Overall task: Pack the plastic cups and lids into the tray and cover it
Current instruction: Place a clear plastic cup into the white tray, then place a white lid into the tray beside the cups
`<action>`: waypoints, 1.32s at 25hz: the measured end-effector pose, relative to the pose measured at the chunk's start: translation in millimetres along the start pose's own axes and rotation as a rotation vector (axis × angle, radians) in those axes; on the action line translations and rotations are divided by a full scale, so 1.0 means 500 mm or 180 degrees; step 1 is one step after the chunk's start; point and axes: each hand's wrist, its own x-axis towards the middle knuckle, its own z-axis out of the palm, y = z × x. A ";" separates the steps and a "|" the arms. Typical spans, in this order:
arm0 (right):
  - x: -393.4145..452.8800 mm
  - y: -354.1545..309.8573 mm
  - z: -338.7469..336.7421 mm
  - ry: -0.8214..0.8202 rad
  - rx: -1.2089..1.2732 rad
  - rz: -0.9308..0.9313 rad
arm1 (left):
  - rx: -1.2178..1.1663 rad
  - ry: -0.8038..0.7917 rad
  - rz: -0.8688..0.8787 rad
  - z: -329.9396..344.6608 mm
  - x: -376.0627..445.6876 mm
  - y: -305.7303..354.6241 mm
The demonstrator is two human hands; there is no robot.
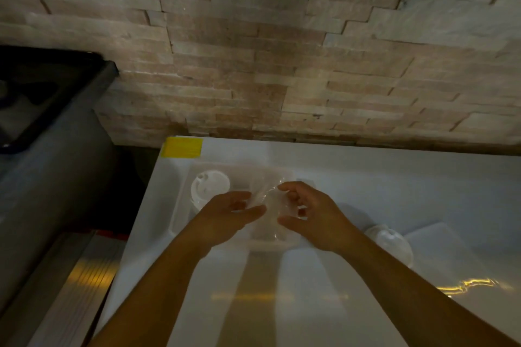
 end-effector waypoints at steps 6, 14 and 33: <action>0.019 0.012 -0.010 -0.0151 -0.0273 -0.0085 | -0.0607 0.0211 -0.0339 0.001 0.009 0.019; -0.016 0.038 0.030 -0.0416 -0.1014 -0.0179 | -0.0793 0.0128 -0.0815 0.041 0.057 0.023; -0.136 0.055 -0.007 0.0254 -0.0563 0.0162 | 0.0236 0.0682 -0.0252 0.051 -0.029 0.035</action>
